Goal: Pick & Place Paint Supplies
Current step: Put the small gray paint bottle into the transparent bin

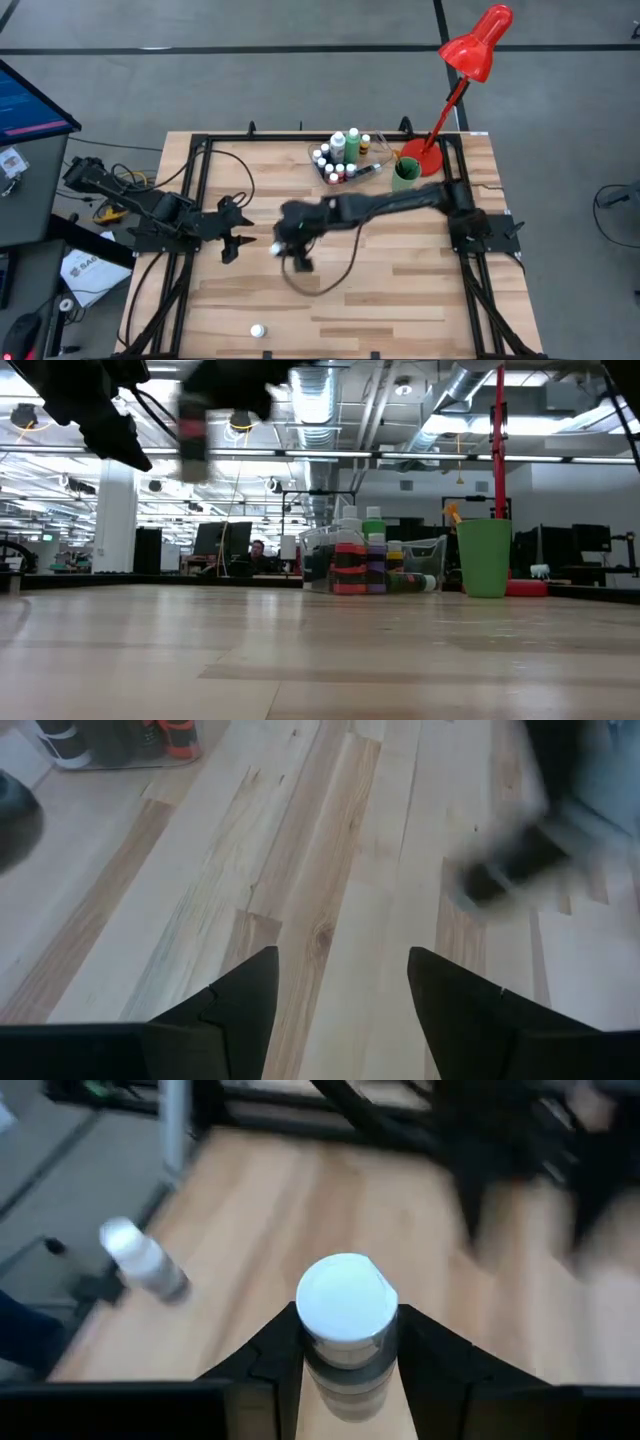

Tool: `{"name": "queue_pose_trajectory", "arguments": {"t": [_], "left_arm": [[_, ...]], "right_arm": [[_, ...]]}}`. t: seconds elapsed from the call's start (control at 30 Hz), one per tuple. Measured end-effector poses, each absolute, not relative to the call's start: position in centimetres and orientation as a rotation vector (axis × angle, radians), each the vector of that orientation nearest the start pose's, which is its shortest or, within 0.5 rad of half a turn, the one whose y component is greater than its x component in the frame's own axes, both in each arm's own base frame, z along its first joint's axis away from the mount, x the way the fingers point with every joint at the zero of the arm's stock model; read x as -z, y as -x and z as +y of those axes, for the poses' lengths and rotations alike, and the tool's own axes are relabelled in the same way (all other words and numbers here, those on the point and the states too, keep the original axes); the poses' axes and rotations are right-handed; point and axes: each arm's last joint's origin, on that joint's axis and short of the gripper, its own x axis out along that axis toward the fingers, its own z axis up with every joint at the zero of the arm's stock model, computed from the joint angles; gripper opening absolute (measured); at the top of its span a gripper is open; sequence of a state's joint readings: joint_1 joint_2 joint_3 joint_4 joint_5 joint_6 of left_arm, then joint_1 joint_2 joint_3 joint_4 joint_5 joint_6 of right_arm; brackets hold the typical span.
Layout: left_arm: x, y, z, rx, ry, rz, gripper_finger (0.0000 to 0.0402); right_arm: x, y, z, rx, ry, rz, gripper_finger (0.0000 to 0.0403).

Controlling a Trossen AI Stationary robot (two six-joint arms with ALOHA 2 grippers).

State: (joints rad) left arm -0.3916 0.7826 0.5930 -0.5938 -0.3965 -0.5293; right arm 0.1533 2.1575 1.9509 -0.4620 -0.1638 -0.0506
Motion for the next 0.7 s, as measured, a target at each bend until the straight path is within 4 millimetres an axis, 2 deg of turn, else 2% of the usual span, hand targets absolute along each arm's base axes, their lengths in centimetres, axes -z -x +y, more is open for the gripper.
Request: {"name": "queue_pose_trajectory", "arguments": {"t": [0.1, 0.23, 0.33, 0.47, 0.6, 0.7], "left_arm": [[-23.6, -14.4, -4.8, -0.194, 0.205, 0.696, 0.0209], [-23.6, -14.4, -4.7, -0.198, 0.203, 0.694, 0.0209], [-23.6, -14.4, -4.7, -0.221, 0.194, 0.683, 0.0209], [-23.7, -14.5, -4.5, -0.266, 0.176, 0.660, 0.0209], [-23.7, -14.5, -4.4, -0.312, 0.159, 0.635, 0.0209], [-23.8, -14.5, -4.3, -0.344, 0.146, 0.619, 0.0209]], "right_arm": [[-27.9, -45.8, 5.3, -0.270, 0.031, 0.704, 0.0123], [-28.5, -40.8, 1.6, -0.134, -0.001, 0.721, 0.0123], [-27.8, -37.4, -1.5, 0.019, -0.060, 0.694, 0.0123], [-27.7, -33.1, -5.2, 0.290, -0.111, 0.645, 0.0130], [-27.6, -30.0, -8.1, 0.460, -0.143, 0.633, 0.0131], [-27.9, -28.5, -9.9, 0.554, -0.156, 0.597, 0.0128]]}}
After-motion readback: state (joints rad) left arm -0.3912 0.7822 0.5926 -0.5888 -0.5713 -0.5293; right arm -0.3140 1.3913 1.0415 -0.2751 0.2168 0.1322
